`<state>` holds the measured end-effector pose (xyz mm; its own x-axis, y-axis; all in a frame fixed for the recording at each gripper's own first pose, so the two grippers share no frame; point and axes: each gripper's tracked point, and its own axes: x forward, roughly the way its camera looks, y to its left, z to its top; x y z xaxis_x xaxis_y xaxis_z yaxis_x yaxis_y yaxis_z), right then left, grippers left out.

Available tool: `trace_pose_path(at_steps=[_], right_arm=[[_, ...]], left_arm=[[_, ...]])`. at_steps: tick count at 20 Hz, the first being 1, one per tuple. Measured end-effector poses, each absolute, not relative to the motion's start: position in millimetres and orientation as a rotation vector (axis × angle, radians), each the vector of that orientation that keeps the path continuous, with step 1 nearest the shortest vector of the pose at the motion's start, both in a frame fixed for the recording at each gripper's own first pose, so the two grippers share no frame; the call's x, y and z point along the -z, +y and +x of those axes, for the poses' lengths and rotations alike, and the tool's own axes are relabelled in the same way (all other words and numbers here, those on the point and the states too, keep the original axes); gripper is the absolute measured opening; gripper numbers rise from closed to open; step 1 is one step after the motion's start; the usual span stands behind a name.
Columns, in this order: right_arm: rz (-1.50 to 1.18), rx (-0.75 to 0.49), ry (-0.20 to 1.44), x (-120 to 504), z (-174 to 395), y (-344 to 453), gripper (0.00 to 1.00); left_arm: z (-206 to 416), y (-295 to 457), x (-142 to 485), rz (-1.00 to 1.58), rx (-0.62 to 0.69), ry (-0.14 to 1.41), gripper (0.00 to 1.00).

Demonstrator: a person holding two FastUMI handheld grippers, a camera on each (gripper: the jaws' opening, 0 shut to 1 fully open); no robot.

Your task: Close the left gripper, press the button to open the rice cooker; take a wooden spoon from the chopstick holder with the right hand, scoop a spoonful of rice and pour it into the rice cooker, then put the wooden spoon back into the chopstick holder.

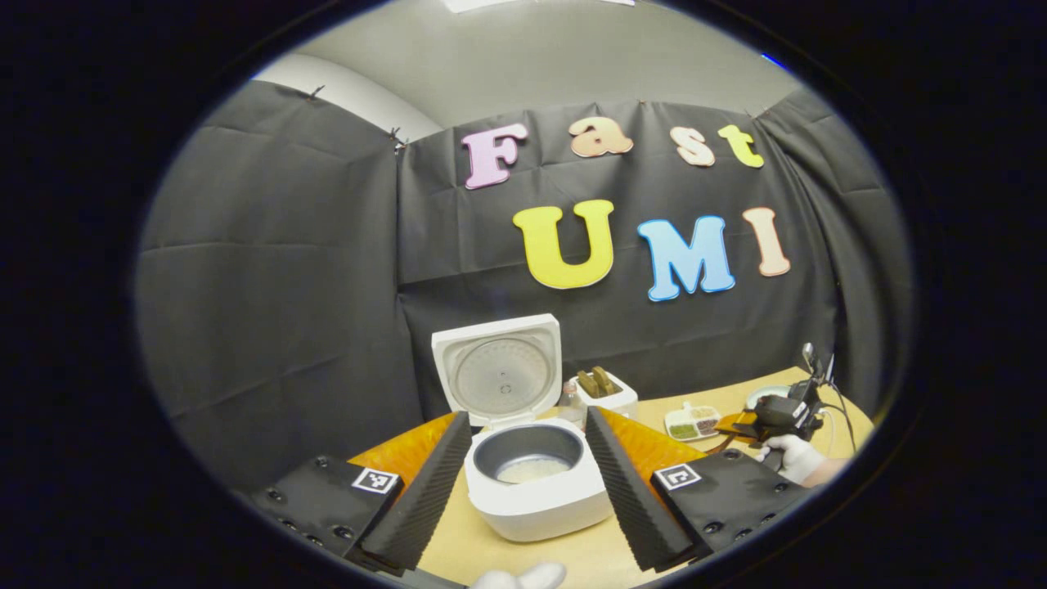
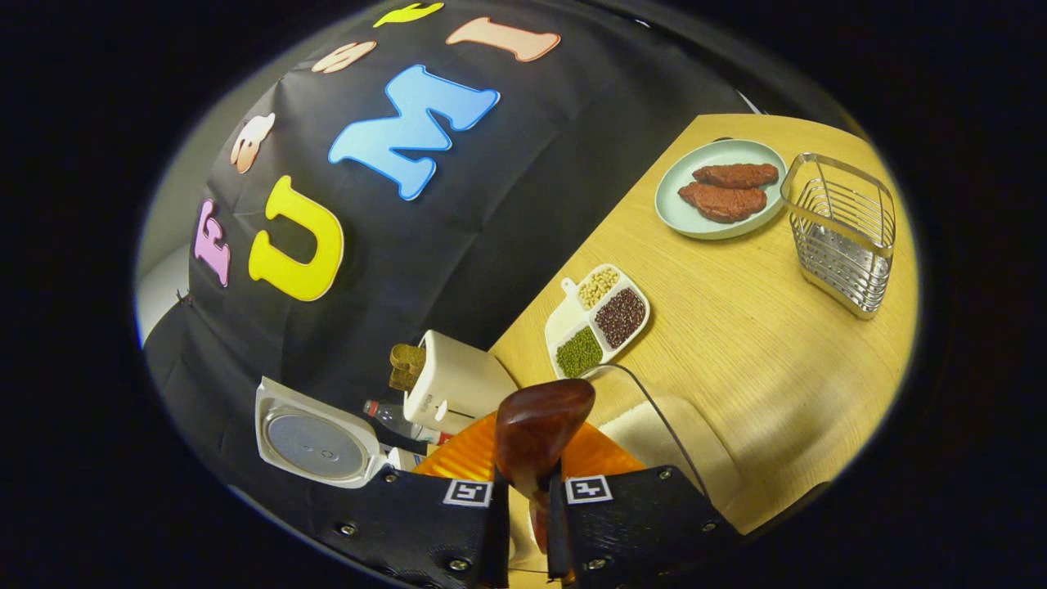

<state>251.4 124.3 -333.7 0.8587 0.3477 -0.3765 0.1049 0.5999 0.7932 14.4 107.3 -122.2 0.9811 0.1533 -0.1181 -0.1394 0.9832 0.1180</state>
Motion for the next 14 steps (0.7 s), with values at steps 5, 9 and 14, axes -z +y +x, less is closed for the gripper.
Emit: trace_pose_path(at_steps=[5, 9, 14], right_arm=[[0.939, -0.141, 0.513, 322.5, 251.8, 116.4, 0.18], [0.975, -0.14, 0.492, 304.8, 250.8, 111.8, 0.18], [1.046, -0.119, 0.446, 274.9, 255.5, 104.9, 0.18]], left_arm=[[14.6, 108.8, 121.6, 0.108, -0.146, 0.129, 0.98], [12.6, 109.6, 119.4, 0.119, -0.131, 0.123, 0.98], [9.7, 113.8, 117.4, 0.12, -0.122, 0.122, 1.0]])
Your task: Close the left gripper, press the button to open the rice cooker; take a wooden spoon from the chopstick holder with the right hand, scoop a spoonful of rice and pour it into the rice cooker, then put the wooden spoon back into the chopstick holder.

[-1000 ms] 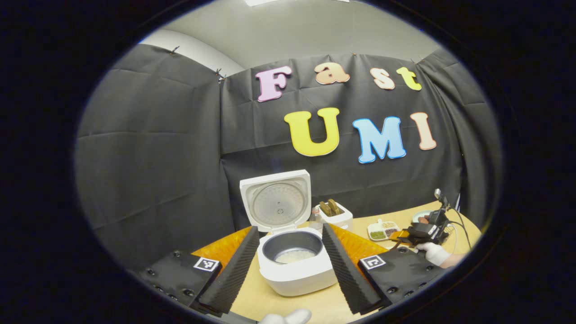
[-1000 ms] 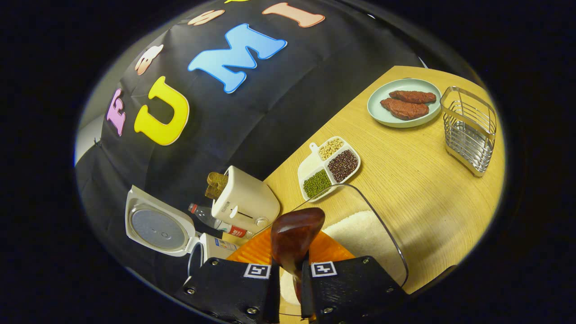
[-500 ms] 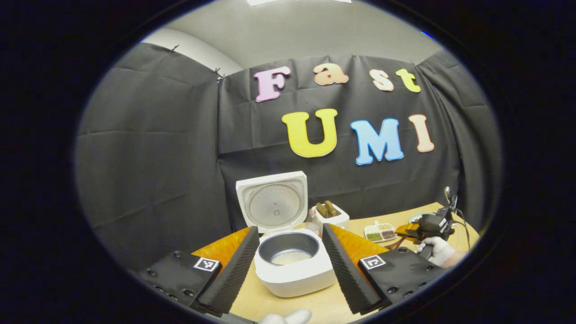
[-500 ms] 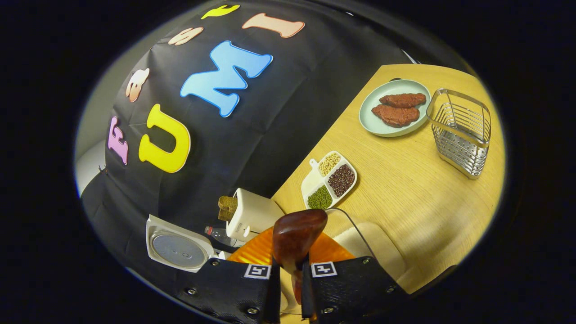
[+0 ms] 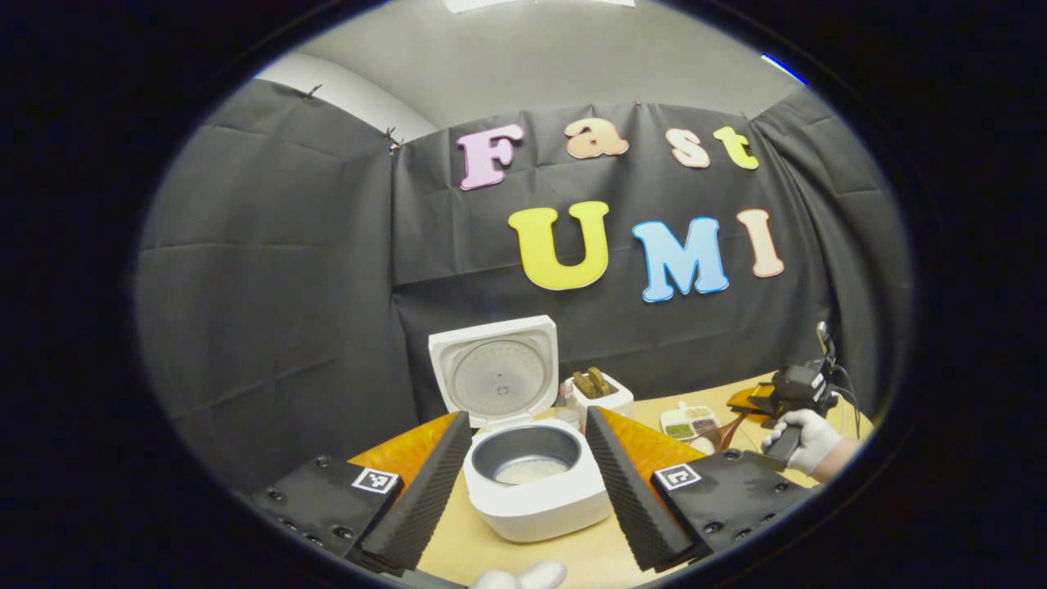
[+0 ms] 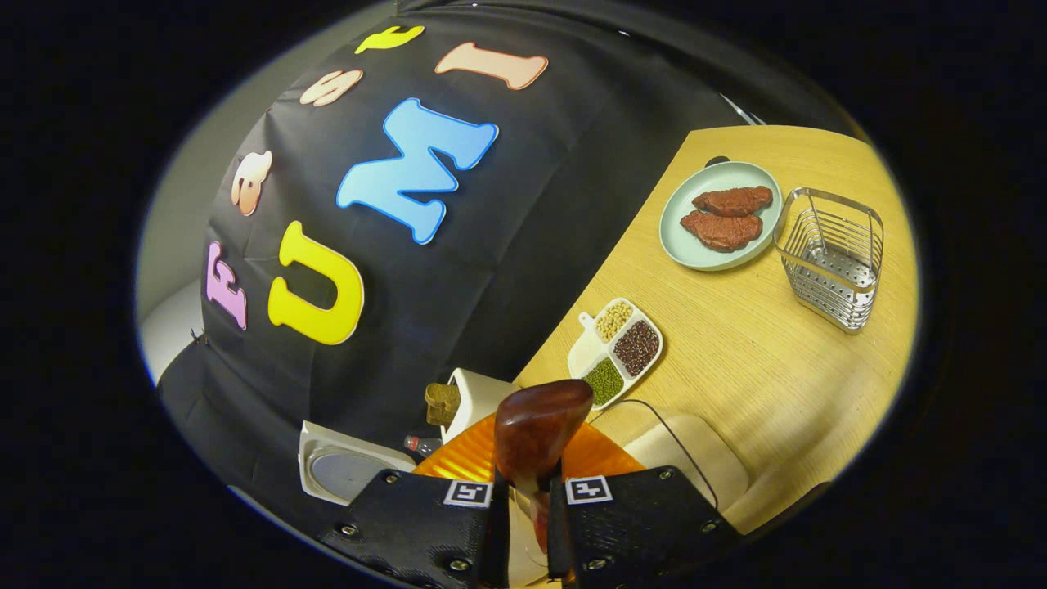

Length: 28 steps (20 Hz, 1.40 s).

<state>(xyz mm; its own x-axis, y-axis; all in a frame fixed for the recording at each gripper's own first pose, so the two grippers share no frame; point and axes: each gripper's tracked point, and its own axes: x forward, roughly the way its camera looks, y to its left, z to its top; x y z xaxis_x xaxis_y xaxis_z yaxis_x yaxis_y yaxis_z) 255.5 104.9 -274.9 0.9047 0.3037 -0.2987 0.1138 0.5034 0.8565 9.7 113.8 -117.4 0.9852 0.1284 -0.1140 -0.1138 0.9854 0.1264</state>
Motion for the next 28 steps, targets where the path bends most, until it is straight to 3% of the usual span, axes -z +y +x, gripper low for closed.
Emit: trace_pose_path(at_steps=[9, 17, 28], right_arm=[[1.08, -0.158, 0.394, 201.7, 261.3, 137.0, 0.18], [1.115, -0.279, 0.41, 148.1, 264.3, 243.3, 0.18], [1.019, -0.421, 0.513, 163.3, 250.8, 398.0, 0.18]], left_arm=[[2.1, 133.4, 109.1, 0.116, -0.136, 0.096, 0.96], [-12.9, 144.2, 110.1, 0.073, -0.16, 0.073, 0.98], [-25.1, 147.3, 121.8, 0.057, -0.171, 0.083, 0.98]])
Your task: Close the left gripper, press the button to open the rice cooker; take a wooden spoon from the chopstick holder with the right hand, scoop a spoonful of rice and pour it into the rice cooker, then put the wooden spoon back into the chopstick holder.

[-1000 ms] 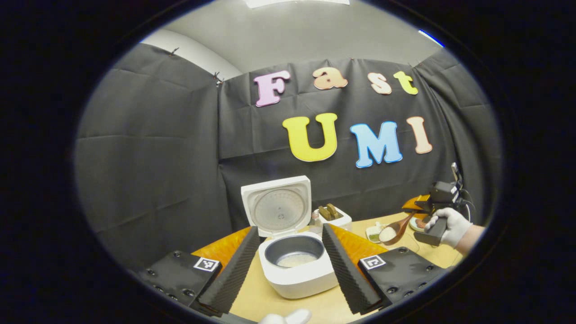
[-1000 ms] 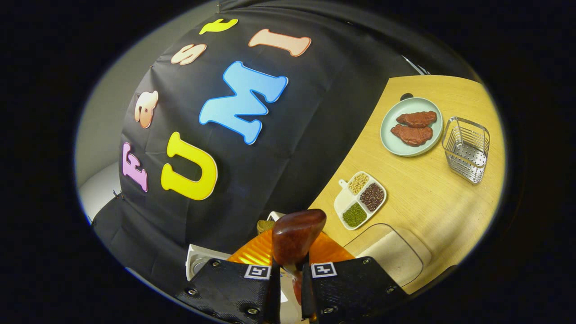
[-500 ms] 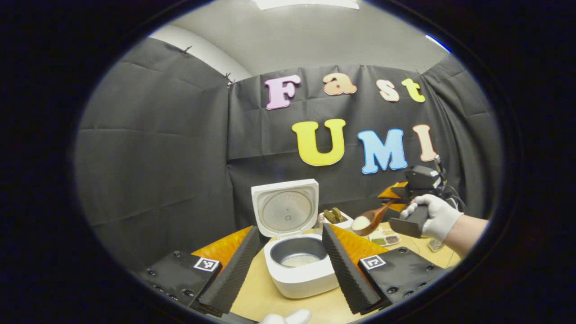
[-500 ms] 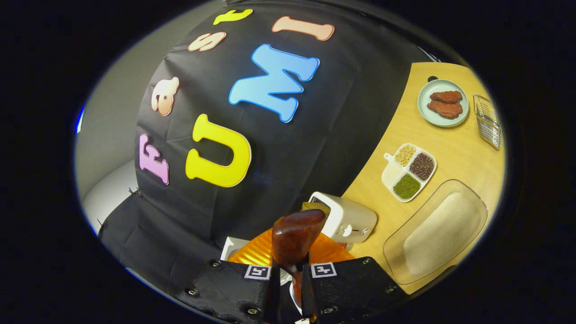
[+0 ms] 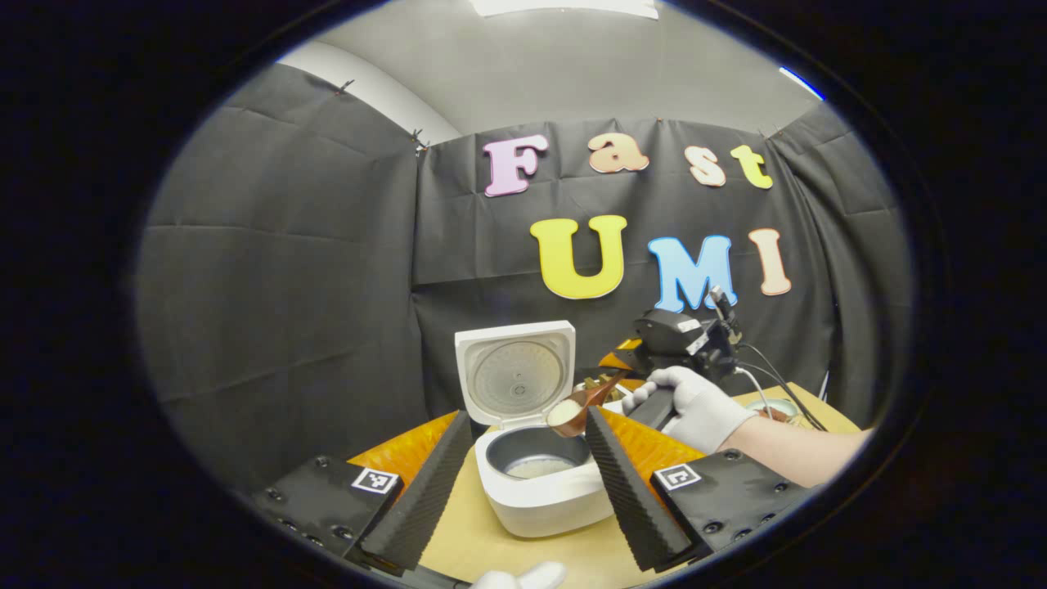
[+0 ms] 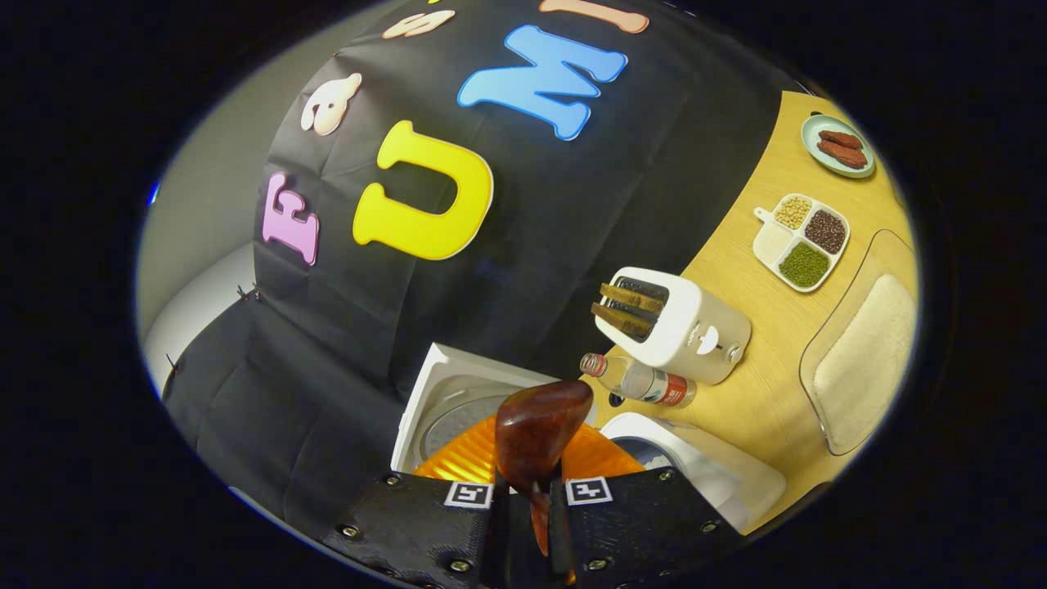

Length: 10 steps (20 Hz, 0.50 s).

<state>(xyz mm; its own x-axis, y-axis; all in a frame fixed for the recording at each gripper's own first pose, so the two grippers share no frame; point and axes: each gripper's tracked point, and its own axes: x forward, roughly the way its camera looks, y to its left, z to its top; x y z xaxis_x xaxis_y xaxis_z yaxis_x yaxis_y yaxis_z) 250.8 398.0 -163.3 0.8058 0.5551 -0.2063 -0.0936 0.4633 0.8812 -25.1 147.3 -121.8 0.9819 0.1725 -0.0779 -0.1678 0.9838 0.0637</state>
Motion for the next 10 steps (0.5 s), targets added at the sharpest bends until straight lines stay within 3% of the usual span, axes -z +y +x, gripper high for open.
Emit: trace_pose_path(at_steps=[10], right_arm=[[0.712, -0.404, 0.44, 186.0, 249.4, 423.7, 0.18]], left_arm=[[-29.2, 177.4, 140.2, 0.056, -0.25, 0.12, 0.95]])
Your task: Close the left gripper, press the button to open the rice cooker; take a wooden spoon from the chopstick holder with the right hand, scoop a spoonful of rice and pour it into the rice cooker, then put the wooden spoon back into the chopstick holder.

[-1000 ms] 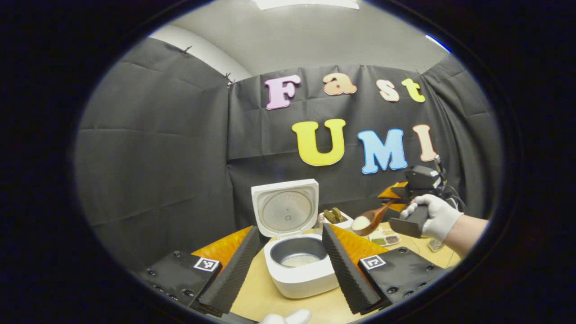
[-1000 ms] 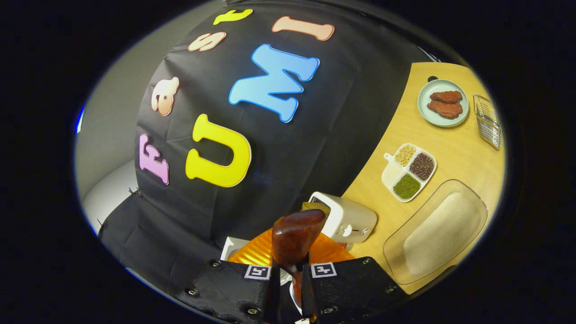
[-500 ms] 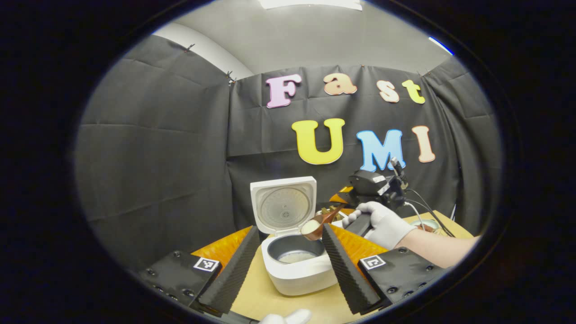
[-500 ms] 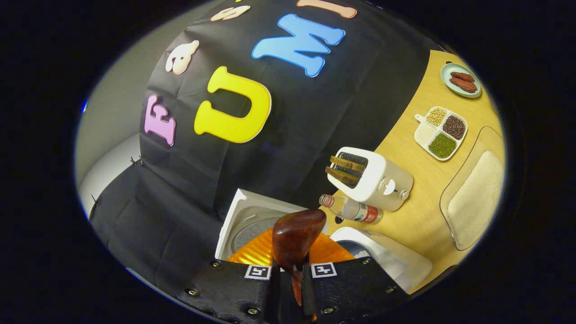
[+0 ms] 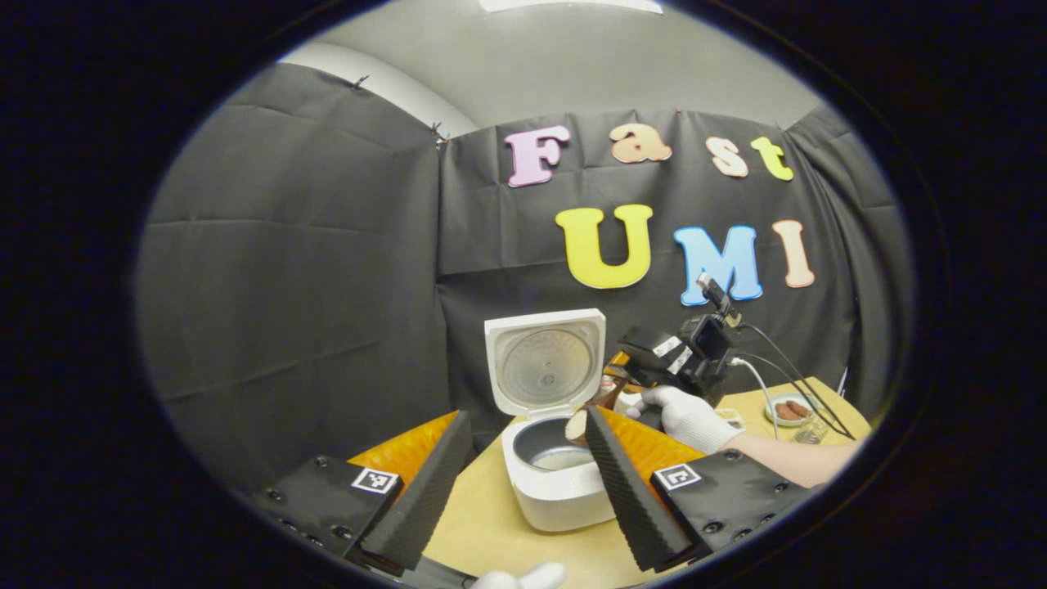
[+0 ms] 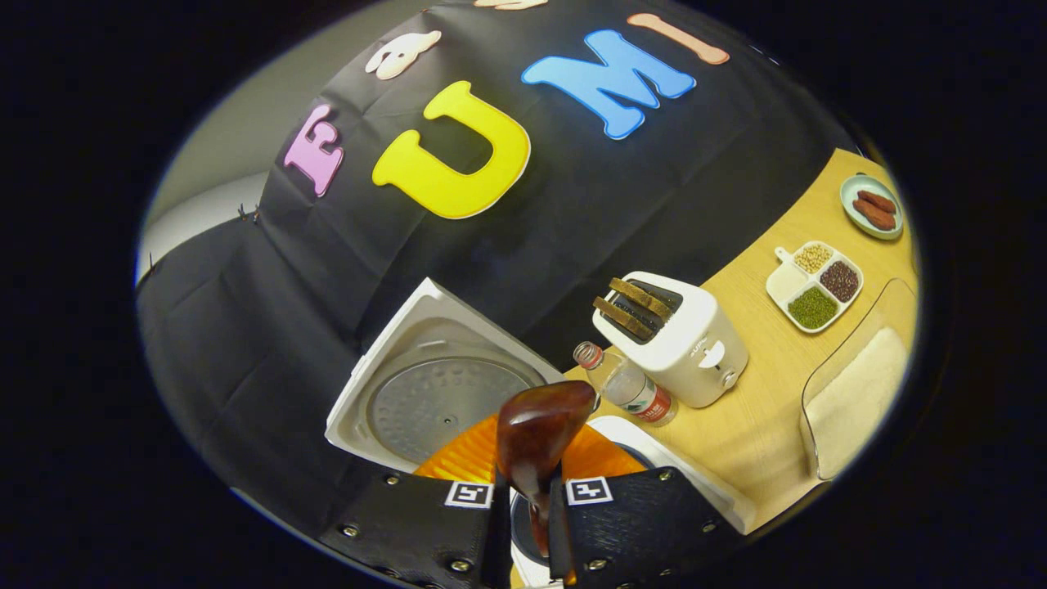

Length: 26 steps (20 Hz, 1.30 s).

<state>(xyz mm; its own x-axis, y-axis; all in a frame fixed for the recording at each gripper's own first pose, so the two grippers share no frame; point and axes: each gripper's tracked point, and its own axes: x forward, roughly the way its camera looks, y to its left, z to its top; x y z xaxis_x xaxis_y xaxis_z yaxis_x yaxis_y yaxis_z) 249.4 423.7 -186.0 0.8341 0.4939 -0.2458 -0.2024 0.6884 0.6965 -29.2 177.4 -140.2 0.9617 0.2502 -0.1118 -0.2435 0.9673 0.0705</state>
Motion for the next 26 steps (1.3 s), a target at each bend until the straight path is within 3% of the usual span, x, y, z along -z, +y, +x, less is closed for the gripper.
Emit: trace_pose_path(at_steps=[5, 26], right_arm=[[0.507, -0.434, 0.349, 186.9, 245.5, 434.3, 0.18], [-0.382, -0.665, -0.029, 176.0, 201.1, 487.1, 0.18]], left_arm=[[-29.3, 181.3, 148.5, 0.049, -0.263, 0.132, 1.0], [-20.4, 170.9, 148.0, 0.061, -0.259, 0.123, 1.0]])
